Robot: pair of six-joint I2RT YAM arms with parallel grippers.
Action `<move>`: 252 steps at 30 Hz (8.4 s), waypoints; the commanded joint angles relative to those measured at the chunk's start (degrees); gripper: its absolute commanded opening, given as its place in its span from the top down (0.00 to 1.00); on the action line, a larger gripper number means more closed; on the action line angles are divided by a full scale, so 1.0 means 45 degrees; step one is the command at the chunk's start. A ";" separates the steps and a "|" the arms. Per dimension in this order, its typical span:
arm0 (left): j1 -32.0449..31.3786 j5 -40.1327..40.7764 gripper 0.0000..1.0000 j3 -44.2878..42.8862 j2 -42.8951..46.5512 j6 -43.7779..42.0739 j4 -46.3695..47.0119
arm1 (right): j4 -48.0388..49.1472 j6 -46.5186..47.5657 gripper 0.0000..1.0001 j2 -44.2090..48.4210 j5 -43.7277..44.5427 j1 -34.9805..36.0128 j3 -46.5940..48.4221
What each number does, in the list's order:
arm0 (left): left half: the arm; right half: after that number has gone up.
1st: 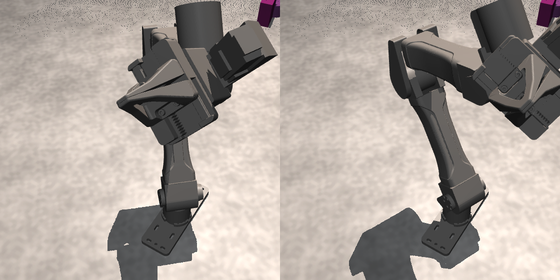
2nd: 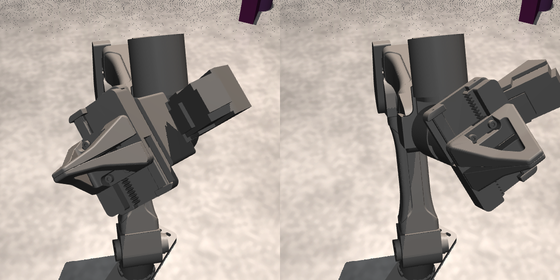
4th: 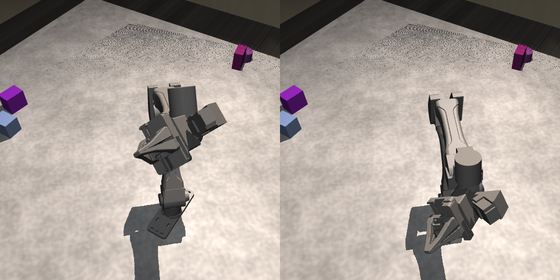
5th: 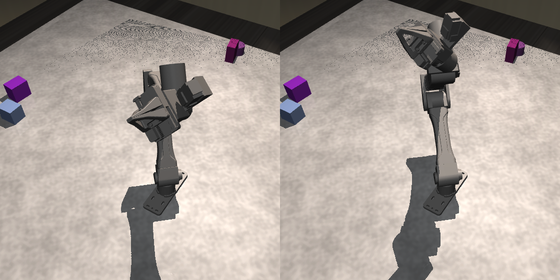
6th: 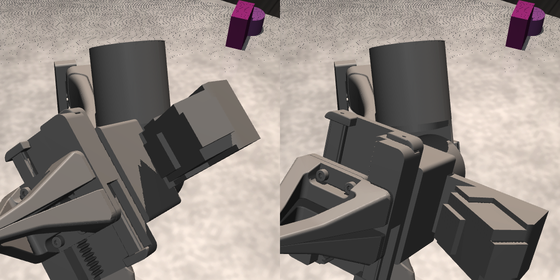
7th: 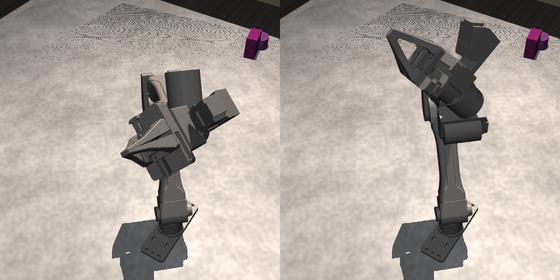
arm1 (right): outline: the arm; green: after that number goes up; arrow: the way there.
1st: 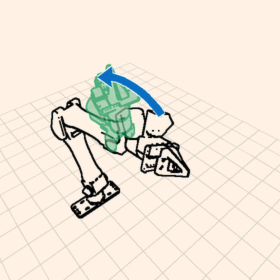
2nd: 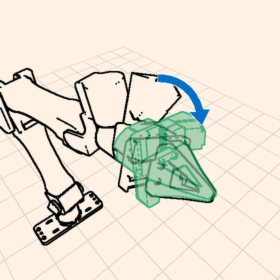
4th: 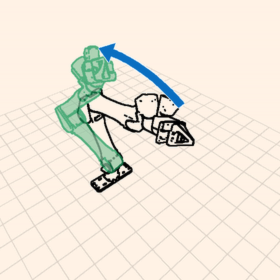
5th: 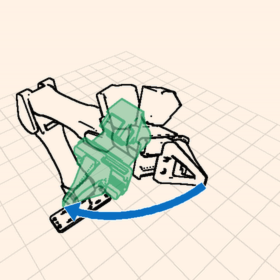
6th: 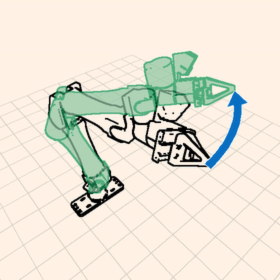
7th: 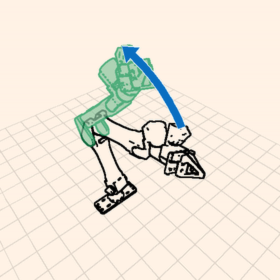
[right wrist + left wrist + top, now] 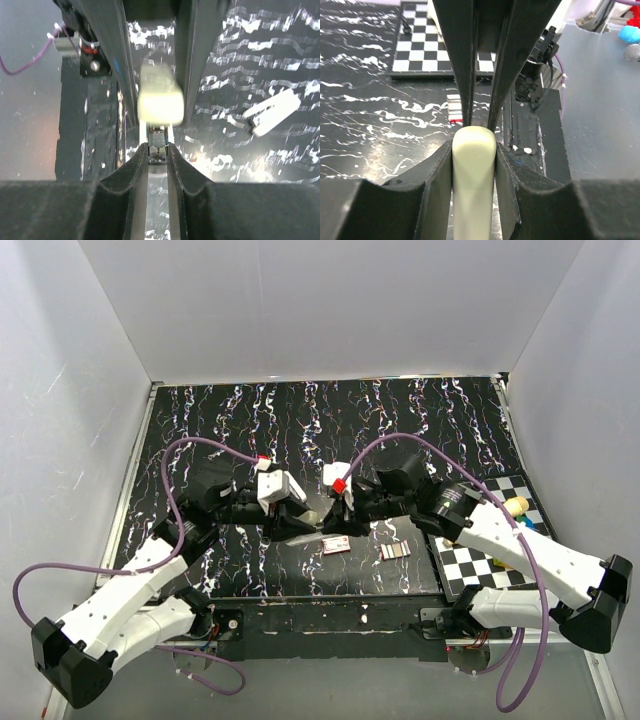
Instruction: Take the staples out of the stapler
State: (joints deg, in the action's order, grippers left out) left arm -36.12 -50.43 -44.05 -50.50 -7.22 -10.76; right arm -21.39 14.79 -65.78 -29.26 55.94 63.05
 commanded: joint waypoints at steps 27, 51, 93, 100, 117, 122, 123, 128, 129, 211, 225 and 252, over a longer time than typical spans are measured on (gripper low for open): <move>0.0233 0.1812 1.00 -0.0698 0.0032 -0.0367 0.1455 | -0.2141 -0.1020 0.80 0.1434 0.1266 0.0127 -0.0378; 0.0214 0.5035 1.00 -0.1693 -0.1940 0.1486 0.1261 | 0.2834 -0.3088 0.99 -0.0048 0.9510 -0.0711 0.0112; 0.0233 0.8277 1.00 -0.2573 -0.5729 0.4612 0.4598 | 1.1587 -0.5551 0.99 -0.3370 0.5839 -0.1670 -0.5143; 0.0233 0.8805 1.00 -0.2885 -0.6316 0.5082 0.5282 | 1.2271 -0.6117 0.99 -0.4093 0.5154 -0.1651 -0.5162; 0.0292 0.9020 1.00 -0.4000 -0.8152 0.6175 0.6297 | 1.3893 -0.7016 0.99 -0.5050 0.4529 -0.1826 -0.5573; 0.0292 0.9410 1.00 -0.3746 -0.8465 0.6312 0.6590 | 1.4517 -0.7328 0.99 -0.5070 0.4217 -0.1982 -0.5768; 0.0292 0.9527 1.00 -0.3707 -0.8504 0.6351 0.6669 | 1.4692 -0.7483 0.99 -0.5109 0.4061 -0.2021 -0.5807; 0.0292 0.9684 1.00 -0.3862 -0.8972 0.6351 0.6806 | 1.5377 -0.8031 0.99 -0.5207 0.3358 -0.2197 -0.5983; 0.0292 0.9665 1.00 -0.3882 -0.9070 0.6351 0.6845 | 1.5436 -0.8109 0.99 -0.5187 0.3279 -0.2217 -0.5983; 0.0273 0.8766 1.00 -0.2613 -0.1531 0.5394 0.2705 | 0.7369 -0.7368 0.99 -0.0323 0.1618 0.0634 -0.2527; 0.0292 0.9293 1.00 -0.2944 -0.1454 0.5375 0.1748 | 0.8288 -0.7310 0.99 -0.1867 0.3023 0.0752 -0.2037; 0.0272 0.8767 1.00 -0.3003 -0.0829 0.5492 0.0732 | 0.5791 -0.4381 0.99 -0.0579 0.8084 0.0558 -0.1472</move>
State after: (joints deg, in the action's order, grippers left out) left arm -34.98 -9.78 -56.62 -57.08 17.78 -7.60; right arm 8.12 -10.22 -72.51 4.25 59.11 52.64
